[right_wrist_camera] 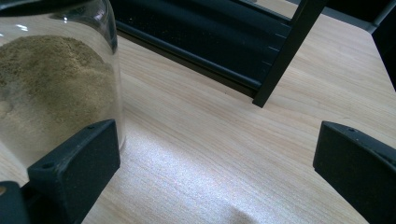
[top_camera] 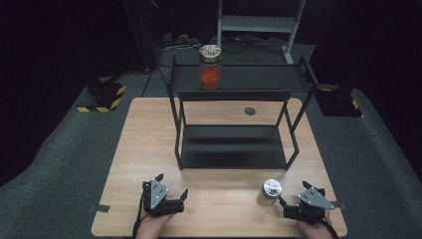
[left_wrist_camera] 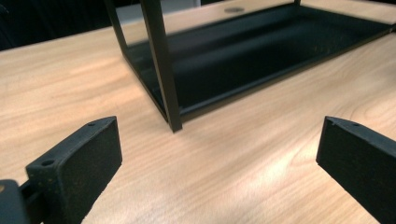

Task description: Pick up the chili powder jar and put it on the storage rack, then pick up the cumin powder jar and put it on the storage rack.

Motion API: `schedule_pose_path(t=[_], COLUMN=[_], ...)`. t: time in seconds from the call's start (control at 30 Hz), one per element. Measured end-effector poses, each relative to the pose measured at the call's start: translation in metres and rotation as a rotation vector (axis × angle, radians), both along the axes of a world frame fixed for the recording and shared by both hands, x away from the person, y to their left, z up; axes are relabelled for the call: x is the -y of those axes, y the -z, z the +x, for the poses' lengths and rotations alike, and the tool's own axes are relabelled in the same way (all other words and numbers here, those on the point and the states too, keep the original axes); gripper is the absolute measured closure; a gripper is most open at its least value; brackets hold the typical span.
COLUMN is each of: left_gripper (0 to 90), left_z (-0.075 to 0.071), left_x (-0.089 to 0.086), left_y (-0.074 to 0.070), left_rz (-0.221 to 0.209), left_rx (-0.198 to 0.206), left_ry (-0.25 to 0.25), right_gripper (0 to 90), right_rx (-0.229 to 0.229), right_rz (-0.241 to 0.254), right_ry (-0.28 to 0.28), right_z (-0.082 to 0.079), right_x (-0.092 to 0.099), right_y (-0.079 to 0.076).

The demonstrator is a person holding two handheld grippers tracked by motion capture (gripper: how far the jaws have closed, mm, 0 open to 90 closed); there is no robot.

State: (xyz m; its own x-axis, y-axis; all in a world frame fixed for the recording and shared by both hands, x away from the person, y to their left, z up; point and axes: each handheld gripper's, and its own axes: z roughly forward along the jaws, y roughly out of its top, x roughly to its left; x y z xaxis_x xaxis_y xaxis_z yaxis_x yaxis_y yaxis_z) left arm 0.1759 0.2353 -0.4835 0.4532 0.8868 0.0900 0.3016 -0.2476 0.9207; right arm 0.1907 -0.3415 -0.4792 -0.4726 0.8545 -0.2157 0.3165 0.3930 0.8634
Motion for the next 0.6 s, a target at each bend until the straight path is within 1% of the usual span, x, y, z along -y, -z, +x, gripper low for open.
schedule_pose_path(t=[0.17,0.2,0.27,0.3,0.33,0.37,0.43,0.5,0.57,0.6], left_gripper=[0.3,0.3,0.3,0.4,0.4,0.4,0.4,0.4,0.4,0.4], left_z=[0.002,0.003,0.002,0.003,0.002,0.002,0.002,0.002,0.001,0.001], left_x=[0.004,0.005,0.007,0.009,0.009,0.01,0.011,0.012,0.013,0.013], left_y=[0.005,0.005,0.005,0.004,0.004,0.003,0.003,0.002,0.002,0.001], left_rz=[0.049,0.05,0.062,0.078,0.085,0.091,0.088,0.098,0.108,0.115], left_rx=[-0.015,-0.026,-0.019,-0.021,-0.02,-0.02,-0.029,-0.033,-0.03,-0.031], left_ry=[0.009,0.008,0.012,0.014,0.015,0.013,0.009,0.016,0.011,0.02], right_gripper=[0.0,0.0,0.0,0.0,0.0,0.0,0.0,0.0,0.0,0.0], right_rx=[-0.001,-0.001,-0.002,0.0,-0.002,-0.001,-0.002,0.003,0.005,0.005], right_rz=[0.003,0.002,-0.001,-0.001,0.0,-0.001,0.0,0.007,0.014,0.017], right_ry=[0.007,0.007,0.006,0.005,0.004,0.002,-0.002,0.0,-0.001,-0.002], right_z=[0.0,0.0,0.0,0.0,0.0,0.0,0.001,0.0,-0.001,-0.001], right_x=[0.0,0.0,-0.001,-0.001,-0.001,-0.001,0.0,0.001,0.002,0.002], right_y=[0.0,0.0,0.0,0.0,0.0,0.0,0.0,0.001,0.001,0.001])
